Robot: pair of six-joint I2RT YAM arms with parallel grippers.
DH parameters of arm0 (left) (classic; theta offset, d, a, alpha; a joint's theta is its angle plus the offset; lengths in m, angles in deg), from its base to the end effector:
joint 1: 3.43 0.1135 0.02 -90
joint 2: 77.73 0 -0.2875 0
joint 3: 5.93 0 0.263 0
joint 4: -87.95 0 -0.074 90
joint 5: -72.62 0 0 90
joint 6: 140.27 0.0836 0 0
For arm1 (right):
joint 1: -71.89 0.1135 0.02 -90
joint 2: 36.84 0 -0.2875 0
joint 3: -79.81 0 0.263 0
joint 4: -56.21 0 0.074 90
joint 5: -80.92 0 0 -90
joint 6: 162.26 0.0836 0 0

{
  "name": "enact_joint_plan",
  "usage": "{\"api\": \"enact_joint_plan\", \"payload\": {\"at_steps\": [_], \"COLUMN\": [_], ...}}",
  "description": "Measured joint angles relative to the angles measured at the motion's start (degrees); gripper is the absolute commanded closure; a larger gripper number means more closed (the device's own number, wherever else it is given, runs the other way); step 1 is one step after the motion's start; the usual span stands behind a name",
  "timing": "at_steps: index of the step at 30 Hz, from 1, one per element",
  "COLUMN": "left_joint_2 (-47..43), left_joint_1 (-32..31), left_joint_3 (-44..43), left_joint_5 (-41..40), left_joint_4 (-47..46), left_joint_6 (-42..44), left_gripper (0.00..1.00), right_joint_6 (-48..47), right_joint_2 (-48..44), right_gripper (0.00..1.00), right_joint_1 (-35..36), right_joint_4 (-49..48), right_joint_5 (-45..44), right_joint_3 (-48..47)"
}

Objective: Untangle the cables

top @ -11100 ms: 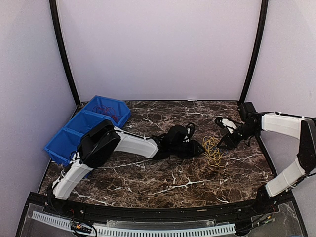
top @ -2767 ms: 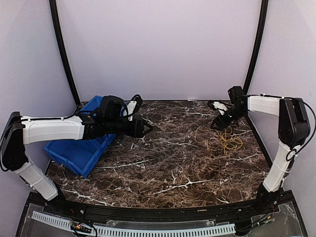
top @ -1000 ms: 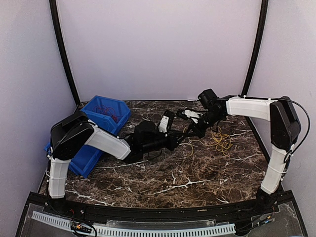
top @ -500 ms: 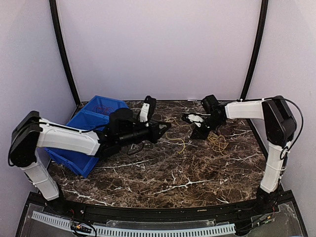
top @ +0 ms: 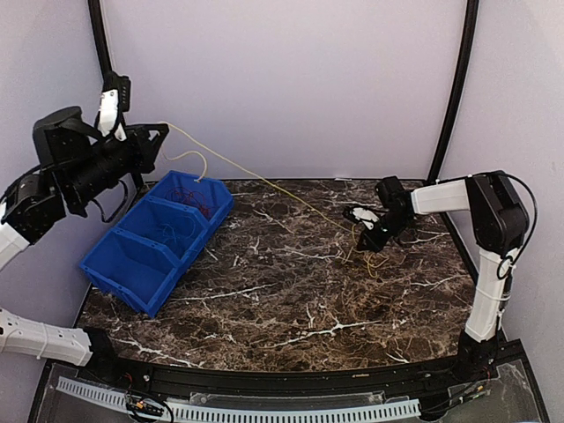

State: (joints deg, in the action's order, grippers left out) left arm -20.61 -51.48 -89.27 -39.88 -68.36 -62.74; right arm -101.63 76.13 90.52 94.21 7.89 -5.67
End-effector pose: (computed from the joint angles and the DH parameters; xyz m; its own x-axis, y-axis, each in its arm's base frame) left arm 0.1915 -0.1653 0.4778 -0.0644 -0.2268 -0.9718 0.4277 0.8736 -0.2322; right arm 0.3991 0.1603 0.1167 -0.5453 -0.6789 -0.4918 -0.7891 0.6136 0.0280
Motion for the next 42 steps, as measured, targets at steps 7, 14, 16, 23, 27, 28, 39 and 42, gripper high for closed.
{"api": "enact_joint_plan", "payload": {"at_steps": [7,14,16,23,27,28,39,42], "left_joint_2": [-2.40,-2.36,-2.45,-1.29,-0.74,-0.85,-1.03,0.79], "left_joint_1": [0.28,0.33,0.33,0.31,-1.44,-1.73,-2.10,-2.10], "left_joint_3": [-13.73,-21.92,-23.69,-31.61,-35.45,-35.87,-28.76,-23.87], "left_joint_5": [-11.65,-20.06,-21.57,-27.67,-32.09,-32.76,-22.53,-17.27], "left_joint_4": [12.59,17.57,17.86,18.69,14.25,13.42,18.64,19.58], "left_joint_6": [6.12,10.78,12.17,20.50,27.87,28.92,20.81,18.01], "left_gripper": [1.00,1.00,1.00,1.00,1.00,1.00,1.00,1.00], "right_joint_6": [0.13,0.15,0.15,0.33,0.35,0.35,-1.01,-1.75], "right_joint_2": [0.57,0.72,0.94,1.16,1.31,1.33,0.87,-0.48], "right_gripper": [0.89,0.83,0.81,0.75,0.74,0.74,0.67,0.61], "right_joint_1": [0.04,0.04,0.04,0.04,0.04,0.04,-0.22,-0.22], "right_joint_4": [-0.52,-0.52,-0.57,-0.85,-0.85,-0.85,1.51,4.79], "right_joint_5": [0.96,1.07,1.03,0.96,0.96,0.96,4.20,5.16], "right_joint_3": [-0.15,-0.28,-0.61,-0.79,-1.03,-1.05,-1.25,-1.33]}}
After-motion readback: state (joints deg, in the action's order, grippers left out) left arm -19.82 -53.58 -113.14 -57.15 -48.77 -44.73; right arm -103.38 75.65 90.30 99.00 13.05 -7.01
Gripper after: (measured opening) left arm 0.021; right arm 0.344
